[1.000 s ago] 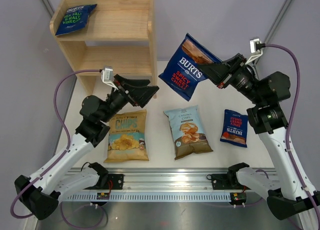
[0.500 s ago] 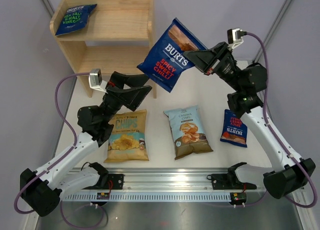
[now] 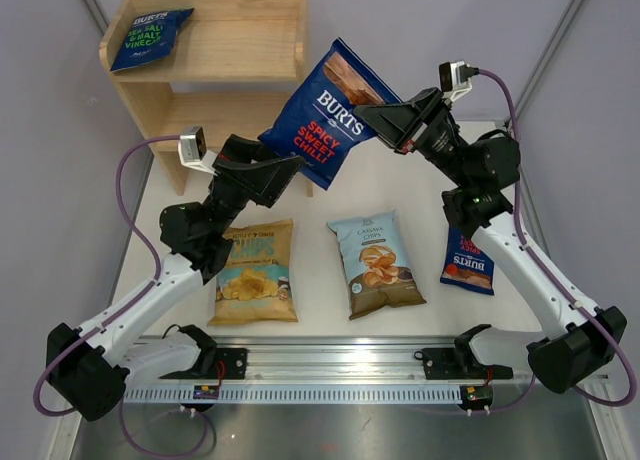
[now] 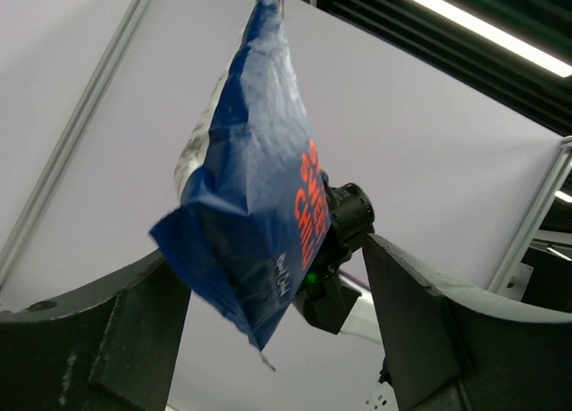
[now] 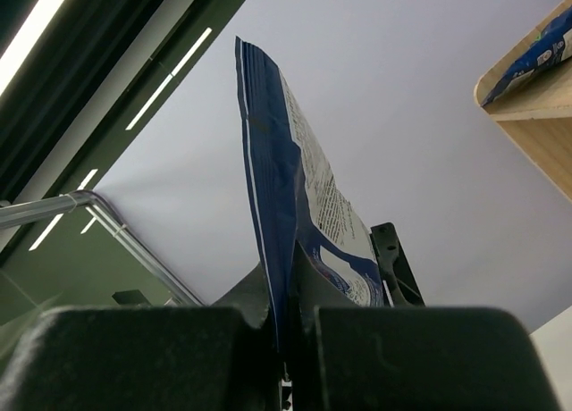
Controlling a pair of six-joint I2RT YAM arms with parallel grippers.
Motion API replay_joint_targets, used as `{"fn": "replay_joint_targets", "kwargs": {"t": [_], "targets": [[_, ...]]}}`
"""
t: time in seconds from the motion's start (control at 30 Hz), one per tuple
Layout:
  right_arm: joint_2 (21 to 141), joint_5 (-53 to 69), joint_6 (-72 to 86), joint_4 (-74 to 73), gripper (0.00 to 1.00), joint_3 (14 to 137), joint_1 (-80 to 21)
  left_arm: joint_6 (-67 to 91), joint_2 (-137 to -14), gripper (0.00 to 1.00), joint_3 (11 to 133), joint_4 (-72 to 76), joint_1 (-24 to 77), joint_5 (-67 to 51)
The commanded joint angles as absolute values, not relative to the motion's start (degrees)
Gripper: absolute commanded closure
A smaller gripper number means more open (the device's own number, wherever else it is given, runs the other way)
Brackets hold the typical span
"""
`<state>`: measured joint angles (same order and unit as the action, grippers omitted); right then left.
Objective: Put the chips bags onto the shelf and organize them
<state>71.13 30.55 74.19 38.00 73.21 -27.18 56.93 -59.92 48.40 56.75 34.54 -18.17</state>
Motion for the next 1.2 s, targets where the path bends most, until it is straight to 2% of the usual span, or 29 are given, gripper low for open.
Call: {"fn": "replay_joint_targets", "kwargs": {"t": [0.0, 0.1, 0.2, 0.23, 0.33, 0.43, 0.47, 0.6, 0.83, 1.0, 1.17], "targets": [[69.87, 27.69, 73.04, 42.27, 0.98, 71.90, -28.83, 58.01, -60.55, 0.26, 49.48, 64.07, 34.45, -16.61], [69.61, 25.84, 73.30, 43.76, 0.99, 69.36, -29.09, 58.88, -61.26, 0.35, 50.18, 65.65, 34.54, -17.14], [69.35, 24.70, 73.04, 44.47, 0.98, 68.30, -29.18, 59.50, -62.22, 0.50, 51.06, 65.39, 34.45, -17.49], [69.00, 24.18, 73.12, 44.56, 0.98, 68.20, -29.18, 59.50, -62.31, 0.62, 51.06, 65.22, 34.45, -17.40], [68.47, 24.08, 71.90, 43.08, 0.97, 68.12, -29.18, 59.07, -61.88, 0.73, 50.80, 64.52, 34.45, -16.70], [67.07, 23.03, 69.88, 41.40, 0.87, 66.98, -29.09, 57.58, -61.26, 0.80, 50.89, 61.98, 34.45, -16.26], [66.63, 22.68, 68.48, 40.70, 0.77, 66.80, -29.09, 57.13, -60.56, 0.83, 51.15, 61.01, 34.45, -16.00], [63.55, 19.08, 60.51, 32.28, 0.59, 66.79, -29.01, 55.46, -59.07, 0.88, 51.42, 56.43, 34.19, -15.91], [57.57, 3.90, 41.76, 4.15, 0.34, 73.47, -28.83, 55.54, -53.36, 0.92, 50.54, 46.33, 29.02, -15.82], [53.10, -3.42, 35.42, -4.38, 0.32, 73.74, -28.74, 59.23, -50.80, 0.93, 53.69, 34.33, 17.33, -17.31], [51.33, -4.57, 34.10, -6.41, 0.33, 72.43, -28.74, 61.61, -53.87, 0.92, 63.78, 20.94, 6.97, -16.35]]}}
